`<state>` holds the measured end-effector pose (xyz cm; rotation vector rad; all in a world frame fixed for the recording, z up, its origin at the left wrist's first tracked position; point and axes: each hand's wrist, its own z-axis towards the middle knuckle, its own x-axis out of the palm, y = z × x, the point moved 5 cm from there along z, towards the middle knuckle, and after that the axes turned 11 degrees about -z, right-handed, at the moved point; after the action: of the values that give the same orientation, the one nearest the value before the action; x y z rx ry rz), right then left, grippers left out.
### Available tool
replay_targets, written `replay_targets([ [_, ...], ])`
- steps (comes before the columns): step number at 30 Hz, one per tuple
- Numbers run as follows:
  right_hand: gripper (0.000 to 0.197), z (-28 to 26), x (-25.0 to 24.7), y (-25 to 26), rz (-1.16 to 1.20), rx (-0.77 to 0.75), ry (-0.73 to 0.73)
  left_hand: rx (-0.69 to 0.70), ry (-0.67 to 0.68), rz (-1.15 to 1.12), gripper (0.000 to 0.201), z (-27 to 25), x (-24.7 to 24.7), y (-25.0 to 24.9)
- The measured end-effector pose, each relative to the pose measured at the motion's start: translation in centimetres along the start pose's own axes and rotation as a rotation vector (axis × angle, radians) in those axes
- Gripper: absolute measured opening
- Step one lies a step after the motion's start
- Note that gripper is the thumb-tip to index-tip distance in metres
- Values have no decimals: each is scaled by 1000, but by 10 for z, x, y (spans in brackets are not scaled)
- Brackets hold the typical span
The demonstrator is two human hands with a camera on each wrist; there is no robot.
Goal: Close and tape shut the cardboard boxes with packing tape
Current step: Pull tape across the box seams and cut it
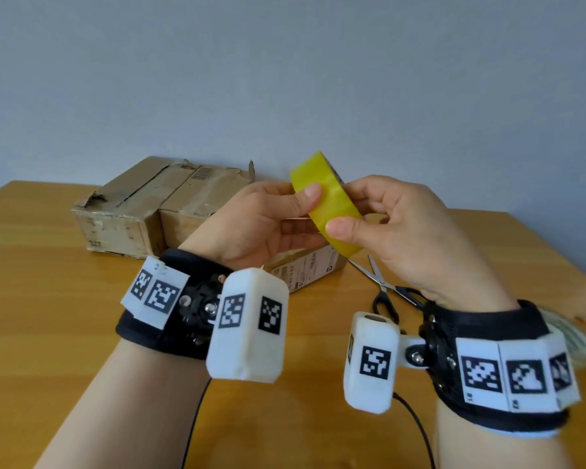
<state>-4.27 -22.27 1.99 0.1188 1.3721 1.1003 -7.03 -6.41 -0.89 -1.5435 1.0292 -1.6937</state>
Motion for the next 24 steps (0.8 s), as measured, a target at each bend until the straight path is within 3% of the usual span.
replay_targets([
  [12,28,-4,-6,-2,8,-98,92,-24,-1,-336,39,-2,-9,-4],
  [17,25,1,-7,-4,95,-102,-30,1,29,-232,60,-1,-5,-3],
  [20,19,3,-6,-6,105,-95,-63,-13,60,-114,51,-1,-3,-2],
  [24,22,3,-6,-8,88,-98,-35,2,25,-135,46,-1,-4,-2],
])
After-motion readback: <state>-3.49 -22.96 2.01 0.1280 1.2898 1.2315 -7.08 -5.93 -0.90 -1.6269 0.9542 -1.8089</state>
